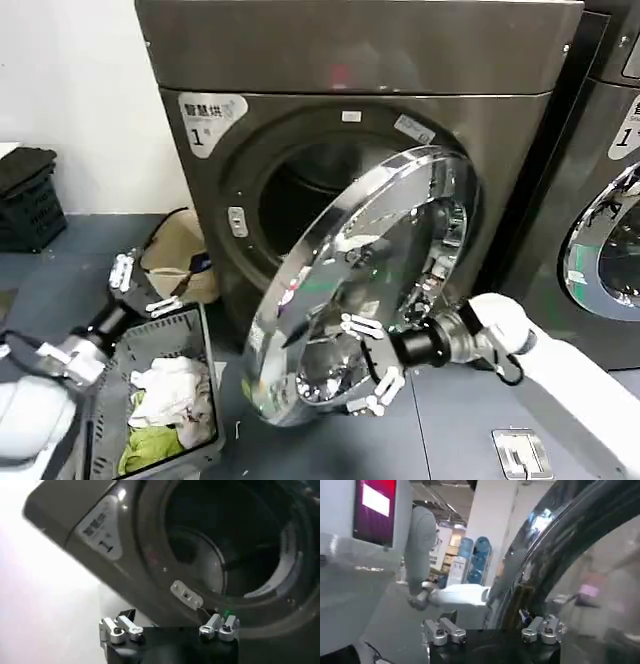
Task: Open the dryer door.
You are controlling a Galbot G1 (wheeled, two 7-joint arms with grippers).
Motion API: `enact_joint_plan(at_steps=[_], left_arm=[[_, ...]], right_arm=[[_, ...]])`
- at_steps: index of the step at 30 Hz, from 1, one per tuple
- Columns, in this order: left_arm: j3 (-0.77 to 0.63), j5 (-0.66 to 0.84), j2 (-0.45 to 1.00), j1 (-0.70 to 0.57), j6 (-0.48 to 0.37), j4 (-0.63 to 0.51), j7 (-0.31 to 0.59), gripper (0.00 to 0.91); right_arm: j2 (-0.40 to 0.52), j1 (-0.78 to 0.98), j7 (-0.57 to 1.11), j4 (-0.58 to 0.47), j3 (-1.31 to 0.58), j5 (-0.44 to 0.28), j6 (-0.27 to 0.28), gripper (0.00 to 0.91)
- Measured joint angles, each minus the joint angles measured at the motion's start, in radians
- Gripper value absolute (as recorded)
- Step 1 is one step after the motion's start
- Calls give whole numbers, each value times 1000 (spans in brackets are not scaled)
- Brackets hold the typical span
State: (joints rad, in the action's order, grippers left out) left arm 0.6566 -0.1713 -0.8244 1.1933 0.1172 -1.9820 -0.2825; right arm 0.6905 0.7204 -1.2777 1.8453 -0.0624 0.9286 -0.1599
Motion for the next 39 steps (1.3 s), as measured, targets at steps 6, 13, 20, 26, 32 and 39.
enact_joint_plan(at_steps=[6, 13, 20, 26, 32, 39], left_arm=[[-149, -39, 57, -99, 49, 61, -17, 907], [-353, -41, 56, -211, 79, 80, -42, 907], [-517, -30, 37, -303, 112, 95, -41, 907], [-643, -24, 7, -378, 128, 122, -37, 907], [-745, -10, -25, -448, 132, 141, -36, 907], [-849, 0, -88, -529, 130, 174, -35, 907]], right_arm=[[-39, 271, -2, 87, -247, -16, -26, 907], [2, 648, 25, 168, -632, -8, -75, 907], [151, 967, 172, 184, -977, -88, -195, 907], [344, 1100, 496, 156, -1239, -252, -232, 907], [522, 1120, 888, 125, -1447, -470, -52, 907], [686, 1064, 1282, 35, -1691, -646, 199, 907]])
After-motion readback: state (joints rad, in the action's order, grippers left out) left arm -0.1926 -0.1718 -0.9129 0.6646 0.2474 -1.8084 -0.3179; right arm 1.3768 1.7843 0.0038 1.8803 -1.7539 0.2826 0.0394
